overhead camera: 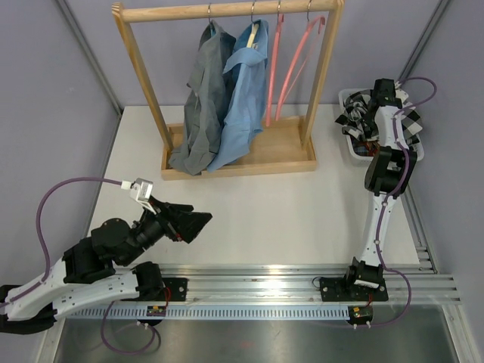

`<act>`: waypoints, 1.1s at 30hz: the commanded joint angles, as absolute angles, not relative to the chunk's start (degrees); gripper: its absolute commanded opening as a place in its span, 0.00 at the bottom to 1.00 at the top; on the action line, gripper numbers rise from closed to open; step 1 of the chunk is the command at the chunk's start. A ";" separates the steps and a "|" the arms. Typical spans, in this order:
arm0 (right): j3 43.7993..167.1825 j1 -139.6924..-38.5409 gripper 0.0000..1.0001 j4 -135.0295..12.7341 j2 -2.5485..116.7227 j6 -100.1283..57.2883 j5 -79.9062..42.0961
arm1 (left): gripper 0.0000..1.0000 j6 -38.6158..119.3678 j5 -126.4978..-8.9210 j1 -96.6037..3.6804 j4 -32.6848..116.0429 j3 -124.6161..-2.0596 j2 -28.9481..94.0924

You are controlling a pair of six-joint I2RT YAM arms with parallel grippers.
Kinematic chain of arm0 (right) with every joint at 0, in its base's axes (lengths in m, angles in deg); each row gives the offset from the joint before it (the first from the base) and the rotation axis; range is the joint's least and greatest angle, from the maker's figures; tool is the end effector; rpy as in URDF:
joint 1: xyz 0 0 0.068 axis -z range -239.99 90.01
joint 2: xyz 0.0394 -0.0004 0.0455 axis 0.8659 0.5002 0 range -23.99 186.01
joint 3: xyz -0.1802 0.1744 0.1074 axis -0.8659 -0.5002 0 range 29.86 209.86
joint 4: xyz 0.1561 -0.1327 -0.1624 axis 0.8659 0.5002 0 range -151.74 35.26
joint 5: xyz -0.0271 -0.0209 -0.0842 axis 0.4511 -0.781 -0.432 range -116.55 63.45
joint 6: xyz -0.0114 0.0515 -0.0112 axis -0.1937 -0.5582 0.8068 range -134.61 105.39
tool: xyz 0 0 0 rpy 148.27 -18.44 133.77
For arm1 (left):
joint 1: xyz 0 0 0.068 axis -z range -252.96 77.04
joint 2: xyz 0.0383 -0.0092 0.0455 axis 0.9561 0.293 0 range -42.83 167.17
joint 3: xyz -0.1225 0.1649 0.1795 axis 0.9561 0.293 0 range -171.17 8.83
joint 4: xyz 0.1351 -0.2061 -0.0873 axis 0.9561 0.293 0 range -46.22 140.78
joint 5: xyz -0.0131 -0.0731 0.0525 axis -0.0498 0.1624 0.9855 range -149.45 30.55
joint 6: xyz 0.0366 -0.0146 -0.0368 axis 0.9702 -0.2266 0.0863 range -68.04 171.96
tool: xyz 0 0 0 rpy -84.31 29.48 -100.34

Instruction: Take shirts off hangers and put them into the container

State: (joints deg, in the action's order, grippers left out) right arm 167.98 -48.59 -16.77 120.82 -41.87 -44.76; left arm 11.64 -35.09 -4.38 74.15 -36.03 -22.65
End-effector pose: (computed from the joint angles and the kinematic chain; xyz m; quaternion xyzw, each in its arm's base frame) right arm 0.5398 -0.1202 0.2121 0.3578 0.8629 -0.1034 0.3417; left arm 0.0414 -0.0652 0.3509 0.0396 0.7373 -0.4428 0.5087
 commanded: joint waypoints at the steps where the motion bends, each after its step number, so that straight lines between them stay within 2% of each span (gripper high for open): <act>1: 165.65 -49.09 0.00 -6.81 124.72 -42.64 -37.71 | 0.99 10.56 -34.66 -4.14 72.35 -35.82 -24.37; 7: 156.52 -49.09 0.01 -15.39 113.31 -41.68 -37.10 | 0.99 11.08 -34.75 -4.14 73.14 -36.61 -24.64; 9: 151.78 -49.09 0.13 -18.57 106.46 -41.06 -37.27 | 0.99 11.44 -34.49 -4.14 73.23 -37.13 -24.29; 10: 150.28 -49.09 0.49 -21.81 104.17 -40.54 -36.40 | 0.99 11.53 -34.40 -4.14 73.49 -37.22 -24.29; 11: 148.00 -49.18 0.70 -23.06 99.97 -40.01 -36.22 | 0.99 11.70 -34.14 -4.14 73.58 -37.40 -24.12; 12: 146.85 -49.35 0.99 -24.12 98.02 -39.83 -36.39 | 0.99 11.96 -33.96 -4.14 73.49 -37.57 -24.03; 24: 131.03 -50.93 0.99 -33.70 71.12 -36.31 -36.04 | 0.99 13.55 -33.52 -4.06 73.23 -38.45 -23.94; 33: 110.73 -62.00 0.99 -28.45 45.46 -37.71 -38.24 | 0.99 14.78 -32.73 -4.14 73.49 -38.80 -24.99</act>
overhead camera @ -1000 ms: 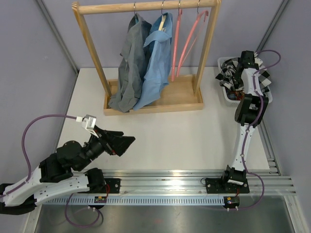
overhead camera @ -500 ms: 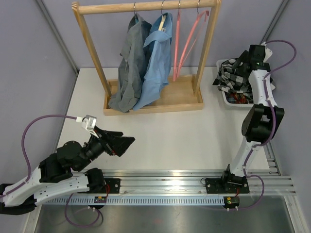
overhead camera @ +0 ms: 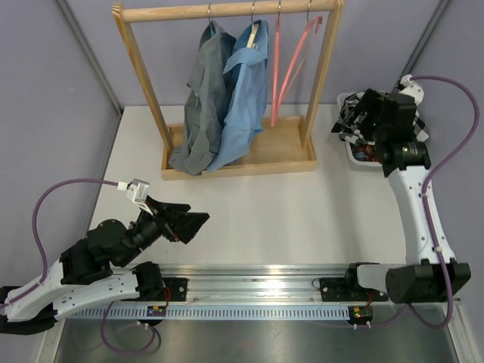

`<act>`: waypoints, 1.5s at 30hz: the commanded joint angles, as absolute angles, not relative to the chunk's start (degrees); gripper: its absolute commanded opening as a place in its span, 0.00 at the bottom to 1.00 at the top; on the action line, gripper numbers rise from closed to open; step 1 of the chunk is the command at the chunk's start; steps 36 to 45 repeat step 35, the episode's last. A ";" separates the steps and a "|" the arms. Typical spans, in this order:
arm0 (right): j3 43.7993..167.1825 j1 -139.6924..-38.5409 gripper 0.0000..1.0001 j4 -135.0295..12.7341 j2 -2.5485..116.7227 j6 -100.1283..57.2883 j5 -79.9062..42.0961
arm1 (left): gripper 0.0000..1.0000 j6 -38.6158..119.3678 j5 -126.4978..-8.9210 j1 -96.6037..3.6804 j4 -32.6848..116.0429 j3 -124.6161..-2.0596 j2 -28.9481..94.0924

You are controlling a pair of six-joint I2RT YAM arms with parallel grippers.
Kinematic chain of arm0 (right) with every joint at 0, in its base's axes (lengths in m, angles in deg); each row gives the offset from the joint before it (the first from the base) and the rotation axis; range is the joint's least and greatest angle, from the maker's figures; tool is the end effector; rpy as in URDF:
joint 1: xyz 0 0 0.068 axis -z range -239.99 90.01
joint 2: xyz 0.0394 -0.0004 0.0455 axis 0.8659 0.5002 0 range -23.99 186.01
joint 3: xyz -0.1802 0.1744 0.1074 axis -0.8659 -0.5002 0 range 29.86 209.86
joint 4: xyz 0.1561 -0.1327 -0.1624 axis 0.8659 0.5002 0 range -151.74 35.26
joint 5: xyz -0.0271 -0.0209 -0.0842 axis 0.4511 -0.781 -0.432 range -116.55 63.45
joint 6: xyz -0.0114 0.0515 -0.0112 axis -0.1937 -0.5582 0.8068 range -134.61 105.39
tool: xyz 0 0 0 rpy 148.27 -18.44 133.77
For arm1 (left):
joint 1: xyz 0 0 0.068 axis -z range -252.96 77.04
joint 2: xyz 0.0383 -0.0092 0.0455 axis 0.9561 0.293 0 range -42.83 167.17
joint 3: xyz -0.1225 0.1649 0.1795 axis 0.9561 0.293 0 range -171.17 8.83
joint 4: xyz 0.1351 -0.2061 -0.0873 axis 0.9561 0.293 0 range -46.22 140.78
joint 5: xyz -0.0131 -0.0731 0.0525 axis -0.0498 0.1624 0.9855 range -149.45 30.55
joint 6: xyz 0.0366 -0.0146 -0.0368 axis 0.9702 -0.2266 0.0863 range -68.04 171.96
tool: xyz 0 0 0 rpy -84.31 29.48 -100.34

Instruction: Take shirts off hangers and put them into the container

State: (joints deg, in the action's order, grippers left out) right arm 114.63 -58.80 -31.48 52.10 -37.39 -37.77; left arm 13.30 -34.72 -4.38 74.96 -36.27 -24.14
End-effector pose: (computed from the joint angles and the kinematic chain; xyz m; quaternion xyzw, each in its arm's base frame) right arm 0.2908 -0.0130 0.4260 0.2247 0.7937 0.0253 0.5648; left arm 0.0390 -0.0586 0.3520 0.0455 0.7319 -0.4390 0.5191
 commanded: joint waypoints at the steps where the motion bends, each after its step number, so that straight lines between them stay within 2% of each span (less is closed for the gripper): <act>1: 108.02 -62.88 1.00 -27.56 43.35 -39.29 -37.45 | 0.99 14.95 -32.64 -4.14 73.40 -38.81 -24.99; 7: 102.81 -67.20 0.99 -21.49 24.56 -40.97 -26.92 | 0.99 16.71 -32.03 -4.14 72.88 -39.86 -23.85; 14: 104.65 -67.20 0.99 -18.68 16.00 -41.59 -2.85 | 0.99 17.59 -32.46 -4.14 70.06 -39.77 -21.39; 21: 104.83 -67.20 0.99 -17.71 14.24 -40.53 0.52 | 0.99 17.50 -32.91 -4.14 69.36 -40.65 -19.72; 31: 99.29 -67.20 0.99 -24.39 10.55 -39.83 9.12 | 0.99 17.15 -32.55 -4.14 70.15 -41.00 -19.37; 45: 99.11 -67.20 1.00 -24.65 10.81 -40.53 7.91 | 0.99 17.50 -32.64 -4.14 69.97 -41.44 -18.93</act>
